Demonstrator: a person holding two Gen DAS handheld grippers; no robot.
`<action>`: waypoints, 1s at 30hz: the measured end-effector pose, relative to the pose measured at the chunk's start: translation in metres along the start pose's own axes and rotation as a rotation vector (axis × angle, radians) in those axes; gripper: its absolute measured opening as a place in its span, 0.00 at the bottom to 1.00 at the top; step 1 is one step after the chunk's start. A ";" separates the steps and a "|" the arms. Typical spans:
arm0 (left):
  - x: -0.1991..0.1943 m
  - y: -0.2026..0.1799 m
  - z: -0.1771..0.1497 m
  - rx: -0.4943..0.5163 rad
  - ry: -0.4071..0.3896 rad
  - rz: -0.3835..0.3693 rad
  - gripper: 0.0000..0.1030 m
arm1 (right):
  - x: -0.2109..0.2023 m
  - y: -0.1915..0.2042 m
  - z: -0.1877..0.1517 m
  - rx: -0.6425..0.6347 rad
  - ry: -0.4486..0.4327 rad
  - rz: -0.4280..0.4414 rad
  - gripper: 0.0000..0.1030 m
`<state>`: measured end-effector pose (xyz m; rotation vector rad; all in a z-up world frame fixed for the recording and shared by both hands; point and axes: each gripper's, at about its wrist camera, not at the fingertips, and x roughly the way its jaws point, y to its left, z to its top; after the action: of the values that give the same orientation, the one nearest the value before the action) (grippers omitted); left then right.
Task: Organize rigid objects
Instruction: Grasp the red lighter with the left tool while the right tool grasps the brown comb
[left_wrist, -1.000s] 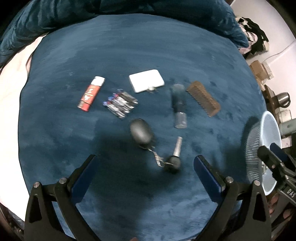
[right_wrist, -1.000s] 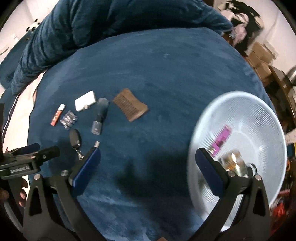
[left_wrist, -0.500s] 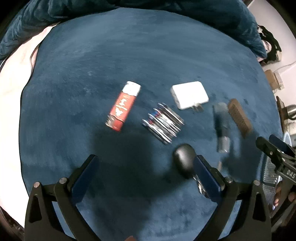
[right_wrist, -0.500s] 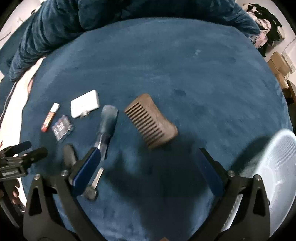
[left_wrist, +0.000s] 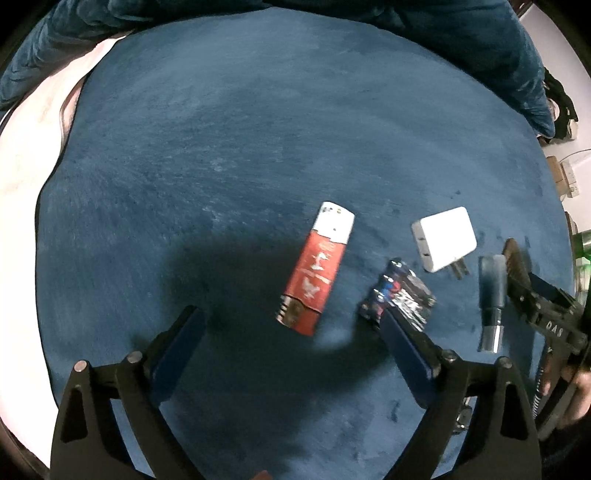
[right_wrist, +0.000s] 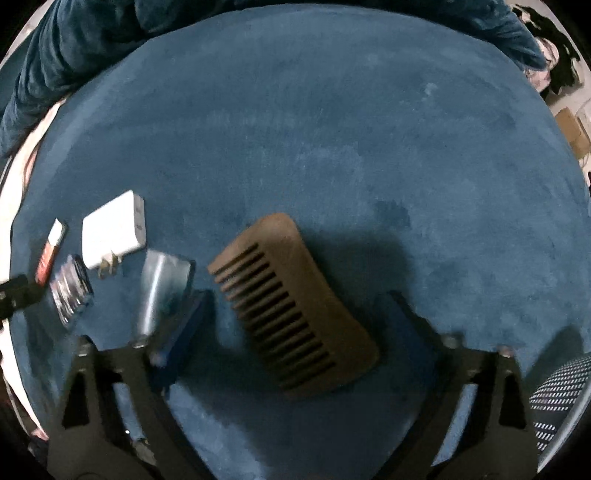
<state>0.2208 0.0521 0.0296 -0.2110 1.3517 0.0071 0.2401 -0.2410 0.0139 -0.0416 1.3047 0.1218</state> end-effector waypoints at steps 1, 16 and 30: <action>0.003 -0.001 0.001 0.005 0.003 0.005 0.91 | -0.002 0.001 -0.003 -0.017 -0.008 -0.009 0.71; 0.023 -0.019 0.019 0.042 -0.004 0.035 0.50 | -0.008 0.005 -0.010 -0.044 0.026 -0.005 0.54; -0.003 -0.015 -0.012 0.037 0.015 0.027 0.22 | -0.027 0.004 -0.043 -0.029 0.012 0.058 0.50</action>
<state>0.2106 0.0356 0.0325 -0.1618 1.3686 0.0034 0.1915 -0.2429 0.0289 -0.0290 1.3168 0.1898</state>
